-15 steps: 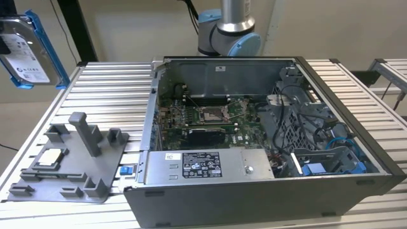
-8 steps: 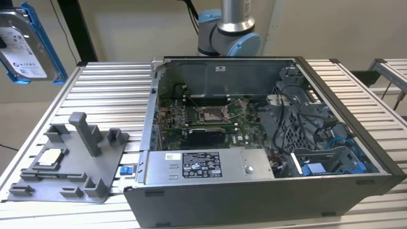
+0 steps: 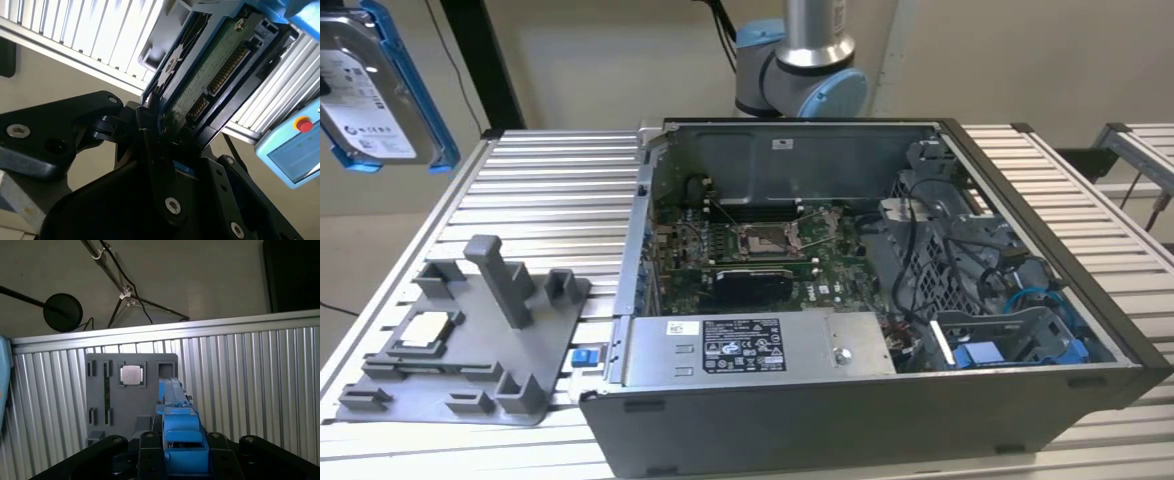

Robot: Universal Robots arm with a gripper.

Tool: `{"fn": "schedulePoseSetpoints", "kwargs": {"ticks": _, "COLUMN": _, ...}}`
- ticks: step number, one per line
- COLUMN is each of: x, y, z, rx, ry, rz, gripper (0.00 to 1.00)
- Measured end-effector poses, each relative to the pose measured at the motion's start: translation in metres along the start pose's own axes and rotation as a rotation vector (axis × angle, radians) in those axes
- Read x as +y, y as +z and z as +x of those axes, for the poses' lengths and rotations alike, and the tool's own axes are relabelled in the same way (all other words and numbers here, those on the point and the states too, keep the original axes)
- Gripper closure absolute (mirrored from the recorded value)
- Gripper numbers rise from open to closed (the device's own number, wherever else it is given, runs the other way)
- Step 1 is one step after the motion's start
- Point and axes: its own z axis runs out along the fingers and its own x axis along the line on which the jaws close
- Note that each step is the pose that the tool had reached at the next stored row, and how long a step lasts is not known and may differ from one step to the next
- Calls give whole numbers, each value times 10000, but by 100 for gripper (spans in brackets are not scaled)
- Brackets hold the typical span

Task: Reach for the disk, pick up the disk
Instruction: 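Pick up the disk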

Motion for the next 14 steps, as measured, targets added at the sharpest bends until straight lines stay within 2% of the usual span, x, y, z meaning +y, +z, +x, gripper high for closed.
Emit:
{"fn": "schedulePoseSetpoints", "kwargs": {"ticks": 3, "x": -10, "y": 0, "z": -1, "rx": 0, "ry": 0, "rz": 4, "gripper": 100}}
{"fn": "schedulePoseSetpoints", "kwargs": {"ticks": 7, "x": -83, "y": 2, "z": -9, "rx": 0, "ry": -1, "rz": -4, "gripper": 100}}
{"fn": "schedulePoseSetpoints", "kwargs": {"ticks": 14, "x": -293, "y": 3, "z": -31, "rx": 2, "ry": -88, "rz": -21, "gripper": 100}}
